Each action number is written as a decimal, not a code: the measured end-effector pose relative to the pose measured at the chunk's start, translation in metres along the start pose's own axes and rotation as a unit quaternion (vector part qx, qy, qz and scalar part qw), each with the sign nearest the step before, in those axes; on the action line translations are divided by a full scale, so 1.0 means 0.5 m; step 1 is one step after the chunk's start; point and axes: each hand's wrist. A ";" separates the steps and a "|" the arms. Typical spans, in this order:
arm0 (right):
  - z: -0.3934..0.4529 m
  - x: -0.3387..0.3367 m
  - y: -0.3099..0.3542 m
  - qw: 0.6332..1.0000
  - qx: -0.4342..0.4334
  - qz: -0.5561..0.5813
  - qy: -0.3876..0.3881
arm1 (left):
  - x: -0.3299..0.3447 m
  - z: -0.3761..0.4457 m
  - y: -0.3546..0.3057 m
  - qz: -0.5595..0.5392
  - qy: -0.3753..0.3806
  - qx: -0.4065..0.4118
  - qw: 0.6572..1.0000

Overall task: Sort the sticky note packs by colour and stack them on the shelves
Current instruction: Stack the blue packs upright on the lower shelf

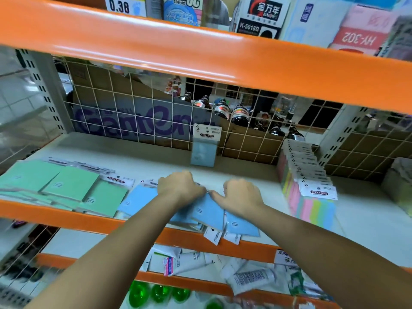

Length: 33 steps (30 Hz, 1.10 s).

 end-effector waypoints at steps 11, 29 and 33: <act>-0.043 -0.003 0.033 0.984 0.086 0.158 0.007 | 0.024 -0.061 -0.018 -0.080 0.020 -0.045 0.996; 0.077 -0.017 0.045 0.896 0.142 0.417 -0.056 | 0.005 0.067 -0.015 -0.497 0.044 -0.110 0.860; 0.117 0.005 0.032 0.903 0.154 0.385 -0.117 | 0.024 0.098 -0.028 -0.492 0.077 -0.083 0.863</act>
Point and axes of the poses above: each hand's wrist, its own z-axis towards the middle knuckle, its own x-axis out of the palm, y = z × x, and after that the axes turned 14 degrees about -x, right-handed
